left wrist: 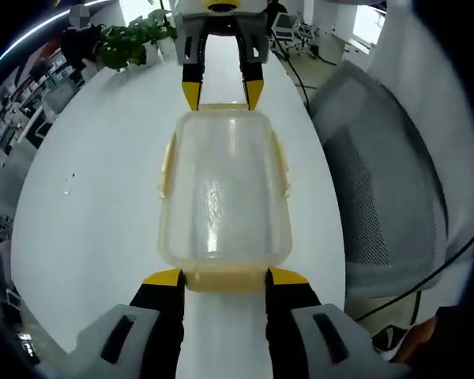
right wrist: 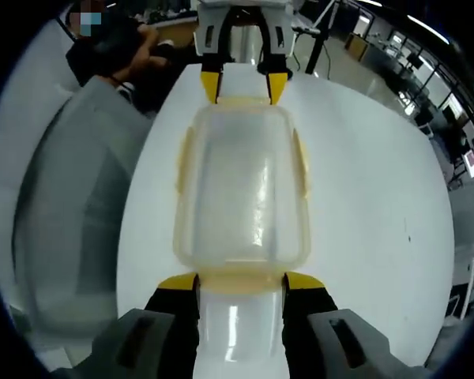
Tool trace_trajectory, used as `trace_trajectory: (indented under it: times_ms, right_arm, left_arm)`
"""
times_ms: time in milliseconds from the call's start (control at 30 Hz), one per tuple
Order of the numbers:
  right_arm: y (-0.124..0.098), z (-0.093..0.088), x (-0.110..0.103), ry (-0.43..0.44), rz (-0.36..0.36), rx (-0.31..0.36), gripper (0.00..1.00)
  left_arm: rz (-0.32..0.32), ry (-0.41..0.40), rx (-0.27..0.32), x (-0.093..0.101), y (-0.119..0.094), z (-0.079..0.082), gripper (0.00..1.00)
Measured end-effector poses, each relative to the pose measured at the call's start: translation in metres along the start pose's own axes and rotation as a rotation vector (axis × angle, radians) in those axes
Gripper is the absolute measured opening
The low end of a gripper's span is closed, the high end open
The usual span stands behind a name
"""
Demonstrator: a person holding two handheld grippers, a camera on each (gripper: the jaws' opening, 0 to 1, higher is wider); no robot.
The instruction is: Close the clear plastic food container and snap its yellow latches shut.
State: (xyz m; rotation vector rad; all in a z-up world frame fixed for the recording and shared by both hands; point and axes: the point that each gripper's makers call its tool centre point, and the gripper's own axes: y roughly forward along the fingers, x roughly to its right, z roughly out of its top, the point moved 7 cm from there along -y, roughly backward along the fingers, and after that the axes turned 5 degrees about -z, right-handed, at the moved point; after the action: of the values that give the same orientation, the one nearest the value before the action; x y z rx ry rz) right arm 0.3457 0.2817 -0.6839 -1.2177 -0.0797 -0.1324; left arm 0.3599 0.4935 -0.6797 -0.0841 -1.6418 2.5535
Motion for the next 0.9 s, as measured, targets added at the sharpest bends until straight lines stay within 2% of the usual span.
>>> trace_trajectory:
  times_ms: [733, 900]
  right_arm:
    - [-0.013, -0.051, -0.002, 0.017, -0.005, 0.001, 0.39]
    - [-0.016, -0.058, -0.002, 0.015, -0.002, -0.01, 0.39]
  left_arm:
    - [0.004, 0.003, 0.036, -0.002, 0.019, 0.046, 0.39]
    - [0.003, 0.0, 0.044, -0.001, 0.023, 0.053, 0.39]
